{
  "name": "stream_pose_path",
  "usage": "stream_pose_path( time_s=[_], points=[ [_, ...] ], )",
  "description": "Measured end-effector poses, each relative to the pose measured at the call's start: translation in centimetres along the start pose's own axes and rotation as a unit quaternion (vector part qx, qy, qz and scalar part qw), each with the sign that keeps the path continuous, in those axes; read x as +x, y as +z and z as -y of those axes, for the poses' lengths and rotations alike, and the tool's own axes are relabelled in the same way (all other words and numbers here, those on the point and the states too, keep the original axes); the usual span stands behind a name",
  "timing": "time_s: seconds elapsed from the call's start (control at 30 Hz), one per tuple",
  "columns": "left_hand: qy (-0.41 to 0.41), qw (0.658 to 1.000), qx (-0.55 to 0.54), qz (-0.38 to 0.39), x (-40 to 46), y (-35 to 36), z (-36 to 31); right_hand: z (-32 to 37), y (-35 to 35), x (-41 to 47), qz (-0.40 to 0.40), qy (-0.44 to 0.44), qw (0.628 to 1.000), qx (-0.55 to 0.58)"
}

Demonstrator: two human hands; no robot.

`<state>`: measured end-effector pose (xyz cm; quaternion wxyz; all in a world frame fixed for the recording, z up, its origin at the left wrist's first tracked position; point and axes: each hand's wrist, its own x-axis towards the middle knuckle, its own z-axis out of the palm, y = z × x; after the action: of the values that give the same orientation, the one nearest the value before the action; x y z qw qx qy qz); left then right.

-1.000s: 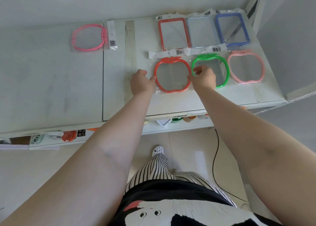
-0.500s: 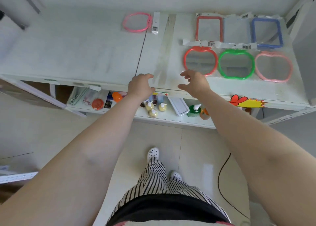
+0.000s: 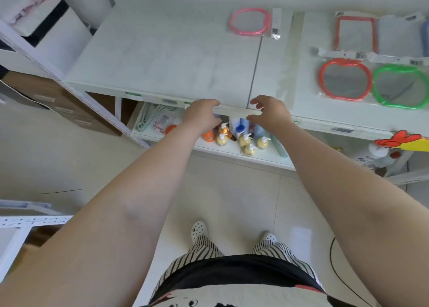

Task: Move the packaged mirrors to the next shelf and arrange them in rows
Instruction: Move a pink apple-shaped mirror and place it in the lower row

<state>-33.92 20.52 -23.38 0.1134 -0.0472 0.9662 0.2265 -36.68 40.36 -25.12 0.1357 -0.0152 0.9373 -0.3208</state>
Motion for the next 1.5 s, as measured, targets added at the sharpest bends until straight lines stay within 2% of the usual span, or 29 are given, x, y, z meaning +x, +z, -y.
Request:
stream_pose_path(
  time_s=[0.2, 0.4, 0.9, 1.13, 1.3, 1.5],
  points=[
    [0.034, 0.999, 0.016, 0.007, 1.8, -3.7, 5.4, 5.5, 3.1, 1.5, -0.021, 0.024, 1.000, -0.001],
    [0.059, 0.998, 0.011, 0.010, 5.5, -5.1, 6.5, 7.3, 3.0, 3.7, -0.032, 0.048, 0.998, -0.021],
    [0.061, 0.998, 0.012, -0.011, 19.8, -8.3, 5.0, 8.5, -1.9, 16.4, -0.045, 0.073, 0.996, -0.025],
    [0.091, 0.996, 0.023, 0.010, 25.8, -9.1, 2.9, 8.2, -3.0, 20.1, -0.070, 0.114, 0.991, -0.004],
    [0.141, 0.989, 0.038, 0.010, 32.0, -9.4, 1.0, 7.1, -3.0, 24.0, -0.119, 0.157, 0.980, 0.036],
    [0.192, 0.981, 0.023, -0.002, 39.4, -7.0, -1.6, 4.6, -1.7, 29.9, -0.197, 0.219, 0.945, 0.144]
  ],
)
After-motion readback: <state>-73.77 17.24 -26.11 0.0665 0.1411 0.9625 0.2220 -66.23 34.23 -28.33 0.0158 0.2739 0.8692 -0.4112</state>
